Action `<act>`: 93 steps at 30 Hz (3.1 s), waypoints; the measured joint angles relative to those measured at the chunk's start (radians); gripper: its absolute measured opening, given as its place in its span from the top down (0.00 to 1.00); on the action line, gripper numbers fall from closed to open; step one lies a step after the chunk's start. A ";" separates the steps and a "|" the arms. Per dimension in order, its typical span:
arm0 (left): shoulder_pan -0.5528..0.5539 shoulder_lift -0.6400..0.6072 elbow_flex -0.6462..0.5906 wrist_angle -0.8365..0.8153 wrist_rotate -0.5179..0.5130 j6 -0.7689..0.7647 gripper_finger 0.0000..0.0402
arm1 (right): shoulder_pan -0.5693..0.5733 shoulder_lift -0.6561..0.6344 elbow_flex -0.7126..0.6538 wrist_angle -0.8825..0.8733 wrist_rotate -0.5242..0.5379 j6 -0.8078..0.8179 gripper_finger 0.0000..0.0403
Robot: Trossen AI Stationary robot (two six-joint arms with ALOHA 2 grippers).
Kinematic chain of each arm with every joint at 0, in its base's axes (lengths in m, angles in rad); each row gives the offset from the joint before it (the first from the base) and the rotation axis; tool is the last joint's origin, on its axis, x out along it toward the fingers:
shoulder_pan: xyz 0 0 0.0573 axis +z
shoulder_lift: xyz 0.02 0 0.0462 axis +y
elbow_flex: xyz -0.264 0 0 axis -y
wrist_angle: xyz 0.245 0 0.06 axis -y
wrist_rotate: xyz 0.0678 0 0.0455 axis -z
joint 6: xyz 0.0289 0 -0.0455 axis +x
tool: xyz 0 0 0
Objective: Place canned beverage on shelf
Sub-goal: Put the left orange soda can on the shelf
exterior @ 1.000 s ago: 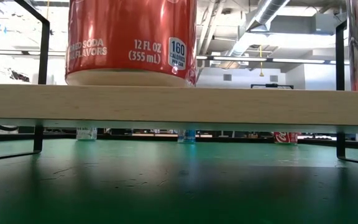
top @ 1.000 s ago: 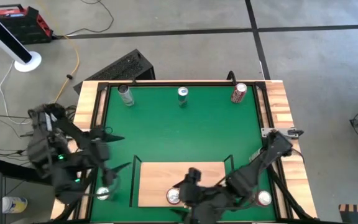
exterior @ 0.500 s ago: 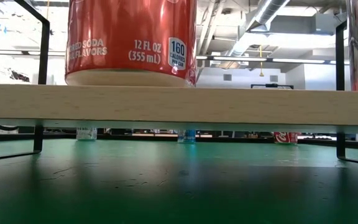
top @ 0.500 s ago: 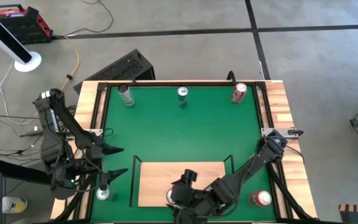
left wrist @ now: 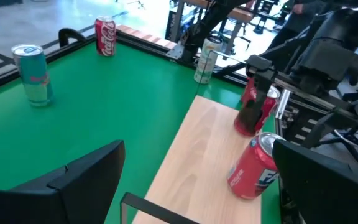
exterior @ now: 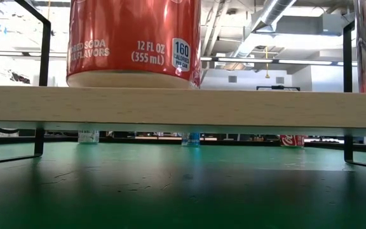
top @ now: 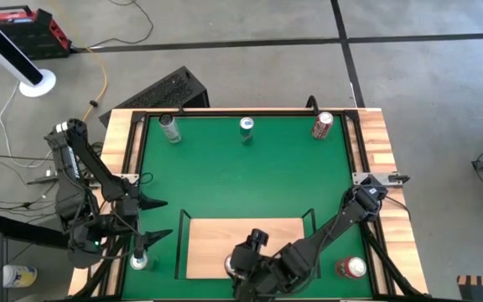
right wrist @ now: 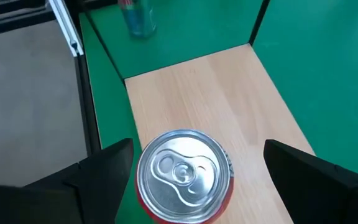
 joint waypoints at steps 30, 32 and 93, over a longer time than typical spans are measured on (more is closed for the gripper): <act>0.000 0.000 0.000 -0.001 -0.005 -0.013 0.02 | -0.006 -0.002 -0.005 -0.051 0.002 0.013 0.05; 0.000 0.000 0.000 -0.001 -0.005 -0.014 0.02 | -0.006 -0.002 0.016 -0.052 0.004 0.013 0.05; 0.000 0.001 0.000 -0.001 -0.005 -0.030 0.02 | -0.021 -0.001 -0.042 -0.017 -0.106 0.095 0.05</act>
